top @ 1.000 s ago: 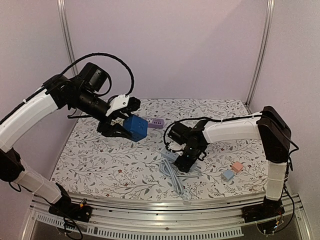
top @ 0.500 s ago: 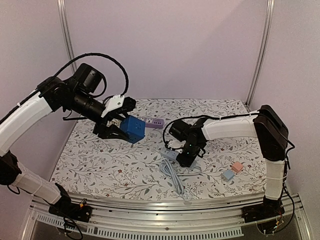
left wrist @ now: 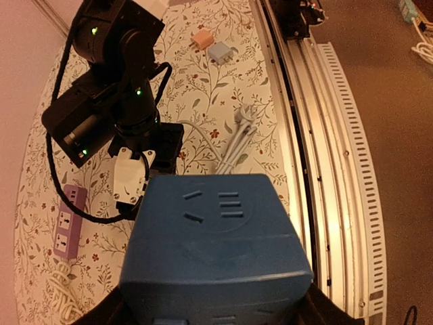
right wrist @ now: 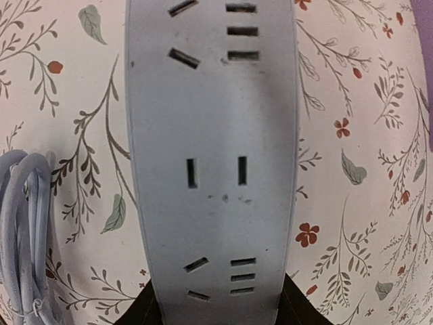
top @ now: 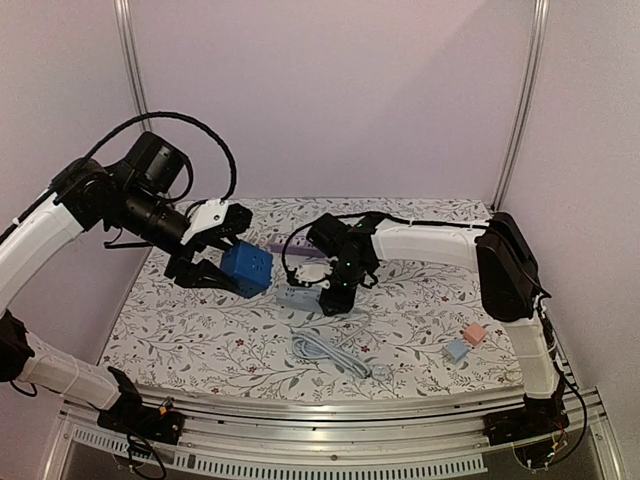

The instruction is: Insert the plug

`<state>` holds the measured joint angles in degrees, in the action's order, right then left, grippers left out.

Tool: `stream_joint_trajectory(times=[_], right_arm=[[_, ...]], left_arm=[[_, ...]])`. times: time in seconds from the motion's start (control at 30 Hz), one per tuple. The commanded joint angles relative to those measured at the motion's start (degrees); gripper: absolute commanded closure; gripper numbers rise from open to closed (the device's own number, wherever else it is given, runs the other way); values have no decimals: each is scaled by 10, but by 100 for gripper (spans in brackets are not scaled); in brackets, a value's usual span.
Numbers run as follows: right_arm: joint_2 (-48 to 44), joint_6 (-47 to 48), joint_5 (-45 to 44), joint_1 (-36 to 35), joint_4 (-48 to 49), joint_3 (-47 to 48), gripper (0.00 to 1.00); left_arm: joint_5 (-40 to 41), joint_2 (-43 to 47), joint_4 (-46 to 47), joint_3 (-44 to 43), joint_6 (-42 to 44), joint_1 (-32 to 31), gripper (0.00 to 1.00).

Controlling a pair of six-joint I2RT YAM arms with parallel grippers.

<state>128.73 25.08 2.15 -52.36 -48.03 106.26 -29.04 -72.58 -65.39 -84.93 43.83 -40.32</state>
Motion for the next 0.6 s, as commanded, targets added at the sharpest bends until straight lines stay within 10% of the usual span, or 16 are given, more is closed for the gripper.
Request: stream_joint_trajectory(times=[0.0, 0.27, 0.57], right_arm=[[48, 53, 38, -34, -57, 34, 95], [56, 55, 22, -60, -66, 35, 92], [65, -17, -18, -63, -72, 48, 47]], left_arm=[[8, 39, -50, 26, 2, 14, 100], [19, 42, -93, 47, 22, 45, 100], [14, -8, -72, 45, 76, 74, 100]])
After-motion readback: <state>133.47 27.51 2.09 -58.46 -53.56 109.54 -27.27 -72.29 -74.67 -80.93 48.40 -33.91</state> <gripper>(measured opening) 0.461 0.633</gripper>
